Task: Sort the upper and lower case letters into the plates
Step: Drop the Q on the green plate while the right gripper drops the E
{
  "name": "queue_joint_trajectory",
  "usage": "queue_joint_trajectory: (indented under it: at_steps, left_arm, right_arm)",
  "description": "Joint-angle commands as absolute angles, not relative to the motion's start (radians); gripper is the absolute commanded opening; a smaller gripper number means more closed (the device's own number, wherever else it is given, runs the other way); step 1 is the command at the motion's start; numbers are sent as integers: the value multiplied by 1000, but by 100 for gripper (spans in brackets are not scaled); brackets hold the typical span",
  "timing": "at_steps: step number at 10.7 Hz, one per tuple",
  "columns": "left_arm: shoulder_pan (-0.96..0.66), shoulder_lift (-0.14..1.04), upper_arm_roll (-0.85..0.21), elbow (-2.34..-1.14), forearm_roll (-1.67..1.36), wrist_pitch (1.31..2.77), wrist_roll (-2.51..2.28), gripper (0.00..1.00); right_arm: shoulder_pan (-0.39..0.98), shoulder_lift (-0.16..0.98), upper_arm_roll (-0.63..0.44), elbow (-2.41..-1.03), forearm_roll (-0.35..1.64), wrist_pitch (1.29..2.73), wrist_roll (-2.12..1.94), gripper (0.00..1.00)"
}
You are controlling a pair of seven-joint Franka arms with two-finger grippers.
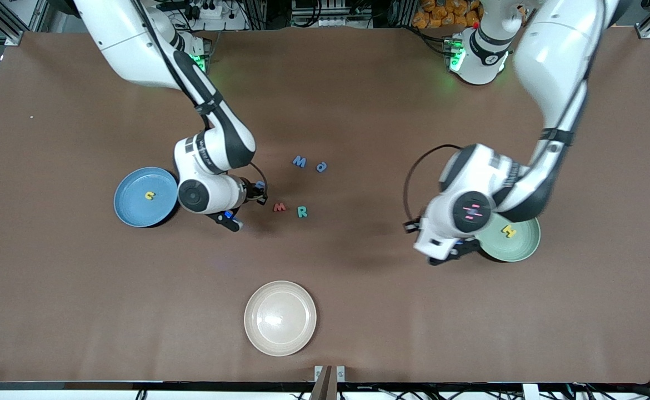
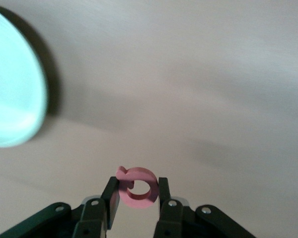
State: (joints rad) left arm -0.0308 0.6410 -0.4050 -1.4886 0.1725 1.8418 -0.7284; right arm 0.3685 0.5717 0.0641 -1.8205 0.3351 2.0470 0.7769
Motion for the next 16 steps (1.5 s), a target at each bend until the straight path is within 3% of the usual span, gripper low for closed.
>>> queue_joint_trajectory:
  at_steps: [1, 4, 8, 9, 10, 11, 13, 14, 15, 16]
  left_arm:
    - [140, 540, -420, -1638, 153, 1858, -486, 0]
    - [285, 549, -423, -1654, 167, 1868, -266, 0]
    - [314, 580, -419, -1678, 195, 1934, -212, 0]
    - [314, 592, -416, -1678, 195, 1942, -213, 39]
    - [318, 603, -411, -1678, 196, 1953, -213, 91]
    - [324, 606, -411, -1677, 196, 1954, -213, 100]
    - [318, 604, -411, -1675, 196, 1954, -215, 100]
    - [313, 600, -411, -1672, 196, 1951, -221, 100]
    - [302, 595, -413, -1671, 198, 1945, -221, 100]
    - [292, 578, -419, -1669, 198, 1941, -213, 100]
  right_arm:
    - [318, 563, 71, -1790, 339, 1970, 750, 5]
    - [250, 549, 63, -1752, 242, 1843, 703, 5]
    - [119, 537, 61, -1744, 100, 1734, 496, 5]
    - [68, 534, 61, -1752, 47, 1702, 430, 5]
    - [20, 534, 61, -1764, 22, 1694, 343, 6]
    - [-23, 538, 60, -1767, -29, 1700, 272, 7]
    - [-69, 555, 61, -1778, -69, 1736, 201, 10]
    - [-64, 555, 61, -1796, -68, 1758, 201, 32]
    - [-61, 557, 63, -1796, -61, 1758, 206, 70]
    - [-60, 557, 64, -1795, -60, 1759, 209, 91]
